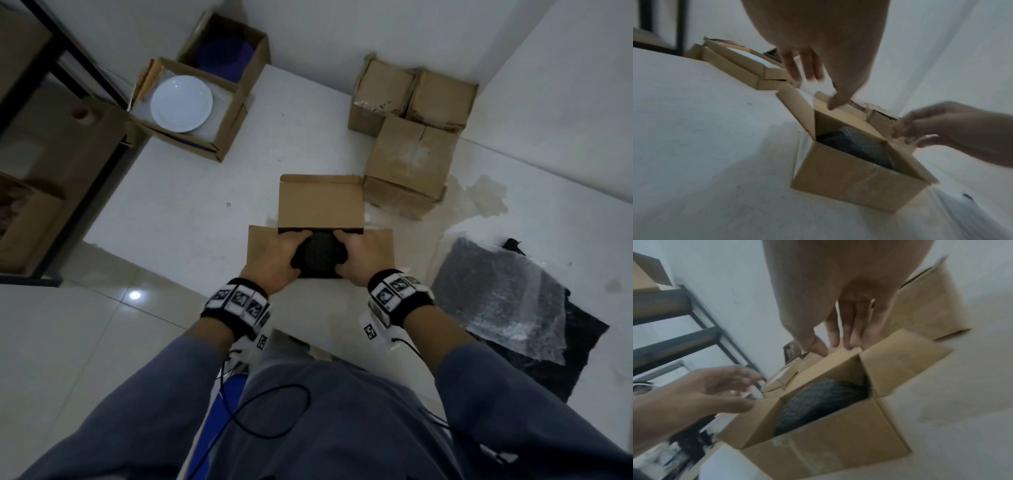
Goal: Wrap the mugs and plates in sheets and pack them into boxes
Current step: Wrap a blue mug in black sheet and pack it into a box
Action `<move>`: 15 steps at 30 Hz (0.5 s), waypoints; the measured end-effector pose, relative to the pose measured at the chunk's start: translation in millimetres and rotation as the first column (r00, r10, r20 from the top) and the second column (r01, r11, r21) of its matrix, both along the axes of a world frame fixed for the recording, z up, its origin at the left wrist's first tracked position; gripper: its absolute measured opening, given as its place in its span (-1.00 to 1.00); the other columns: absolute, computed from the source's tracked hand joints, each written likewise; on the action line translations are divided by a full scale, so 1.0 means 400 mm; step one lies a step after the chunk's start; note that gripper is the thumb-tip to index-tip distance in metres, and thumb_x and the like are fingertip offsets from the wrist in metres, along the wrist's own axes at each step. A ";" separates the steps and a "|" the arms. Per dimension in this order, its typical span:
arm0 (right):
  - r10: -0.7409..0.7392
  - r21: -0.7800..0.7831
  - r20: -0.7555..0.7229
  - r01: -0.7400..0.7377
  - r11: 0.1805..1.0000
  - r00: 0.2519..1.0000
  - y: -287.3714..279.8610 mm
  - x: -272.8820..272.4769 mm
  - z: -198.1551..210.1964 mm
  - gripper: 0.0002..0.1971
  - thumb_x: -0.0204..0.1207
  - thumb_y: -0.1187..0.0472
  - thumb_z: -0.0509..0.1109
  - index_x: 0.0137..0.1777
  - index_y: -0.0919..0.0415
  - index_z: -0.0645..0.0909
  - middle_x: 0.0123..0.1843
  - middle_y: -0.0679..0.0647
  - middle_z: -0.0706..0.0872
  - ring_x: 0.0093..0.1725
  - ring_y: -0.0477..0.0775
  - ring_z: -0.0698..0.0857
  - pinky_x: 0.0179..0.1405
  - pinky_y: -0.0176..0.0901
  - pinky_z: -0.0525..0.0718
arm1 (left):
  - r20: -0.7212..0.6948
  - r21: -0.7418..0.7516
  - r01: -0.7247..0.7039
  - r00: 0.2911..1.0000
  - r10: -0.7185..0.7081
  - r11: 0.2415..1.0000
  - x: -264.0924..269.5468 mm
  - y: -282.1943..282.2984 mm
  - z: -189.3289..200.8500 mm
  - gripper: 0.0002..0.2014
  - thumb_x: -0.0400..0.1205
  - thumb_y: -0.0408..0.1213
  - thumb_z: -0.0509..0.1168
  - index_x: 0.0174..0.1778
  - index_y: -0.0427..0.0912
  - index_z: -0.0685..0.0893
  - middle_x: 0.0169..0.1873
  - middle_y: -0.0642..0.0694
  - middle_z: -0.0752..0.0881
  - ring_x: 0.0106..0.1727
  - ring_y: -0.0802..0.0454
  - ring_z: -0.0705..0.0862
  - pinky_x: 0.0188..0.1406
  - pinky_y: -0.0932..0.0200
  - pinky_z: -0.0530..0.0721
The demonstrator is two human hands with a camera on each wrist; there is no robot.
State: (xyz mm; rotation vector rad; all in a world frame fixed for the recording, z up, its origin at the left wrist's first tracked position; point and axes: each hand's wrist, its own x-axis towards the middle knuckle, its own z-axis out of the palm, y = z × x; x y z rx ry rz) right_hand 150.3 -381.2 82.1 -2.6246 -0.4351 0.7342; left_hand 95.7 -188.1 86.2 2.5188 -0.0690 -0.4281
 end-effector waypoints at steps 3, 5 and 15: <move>-0.297 0.167 0.185 0.267 0.949 0.937 -0.084 -0.008 0.029 -0.60 0.37 0.08 0.50 0.23 0.09 0.66 0.23 0.08 0.68 0.20 0.13 0.62 0.16 -0.06 0.58 | 0.250 0.025 -0.364 0.904 0.347 0.931 -0.050 0.063 0.016 -0.51 0.44 -0.34 0.46 0.30 -0.02 0.58 0.27 -0.14 0.49 0.22 -0.11 0.55 0.10 0.07 0.62; -0.472 0.168 0.232 0.443 0.881 0.851 -0.133 -0.014 0.018 -0.57 0.33 0.07 0.51 0.22 0.04 0.56 0.29 0.09 0.53 0.20 0.18 0.56 0.14 0.06 0.59 | 0.174 -0.097 -0.602 0.774 0.609 0.792 -0.068 0.092 0.015 -0.51 0.49 -0.27 0.46 0.31 0.01 0.48 0.26 -0.13 0.45 0.18 -0.05 0.56 0.04 0.07 0.65; -0.503 0.530 -0.069 0.458 0.713 0.862 -0.118 -0.059 0.021 -0.79 0.47 0.23 0.53 0.08 0.04 0.68 -0.12 -0.07 0.77 -0.22 -0.15 0.72 -0.25 -0.44 0.65 | 0.097 -0.222 -0.256 0.954 0.283 0.941 -0.070 0.007 0.000 -0.69 0.62 -0.18 0.37 0.27 0.08 0.53 0.10 0.15 0.69 0.06 0.17 0.66 -0.03 0.17 0.66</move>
